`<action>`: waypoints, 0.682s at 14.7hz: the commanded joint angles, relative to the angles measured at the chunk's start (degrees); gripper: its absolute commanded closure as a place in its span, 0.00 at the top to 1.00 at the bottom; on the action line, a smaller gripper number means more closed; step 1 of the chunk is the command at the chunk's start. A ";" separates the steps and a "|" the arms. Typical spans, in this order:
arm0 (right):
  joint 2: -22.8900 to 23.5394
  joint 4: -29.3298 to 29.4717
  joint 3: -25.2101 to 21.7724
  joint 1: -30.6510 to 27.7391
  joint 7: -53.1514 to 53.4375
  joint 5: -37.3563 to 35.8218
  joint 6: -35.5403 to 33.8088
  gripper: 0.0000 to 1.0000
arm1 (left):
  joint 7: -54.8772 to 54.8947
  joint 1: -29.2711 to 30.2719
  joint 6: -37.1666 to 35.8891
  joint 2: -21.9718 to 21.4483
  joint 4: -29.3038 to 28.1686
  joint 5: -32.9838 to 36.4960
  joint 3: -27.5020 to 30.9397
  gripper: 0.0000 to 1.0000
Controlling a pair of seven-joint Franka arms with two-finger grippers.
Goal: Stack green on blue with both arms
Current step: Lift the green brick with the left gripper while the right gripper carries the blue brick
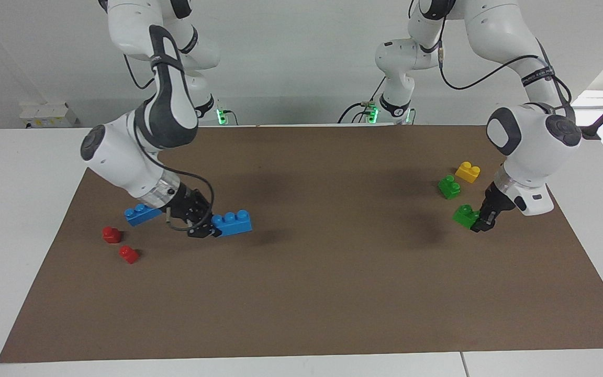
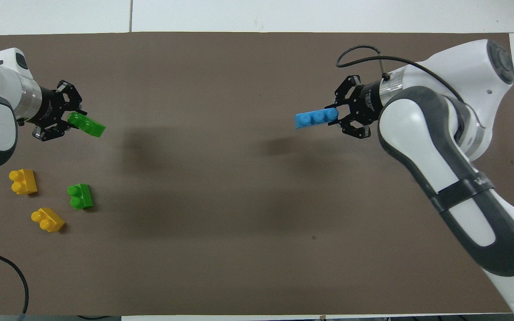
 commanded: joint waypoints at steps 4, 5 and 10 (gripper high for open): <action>-2.23 -9.55 0.13 4.43 10.52 5.56 9.21 0.00 | -28.49 -9.40 -4.20 -4.56 -0.98 1.78 0.65 0.00; -2.31 -11.30 0.13 5.74 11.23 6.01 12.11 0.00 | -32.02 -11.33 -4.20 -4.56 -0.98 1.78 0.65 0.00; -1.09 -14.39 0.13 8.64 10.97 7.68 17.48 0.00 | -49.17 -21.08 -3.59 -5.00 -1.50 3.19 0.47 0.00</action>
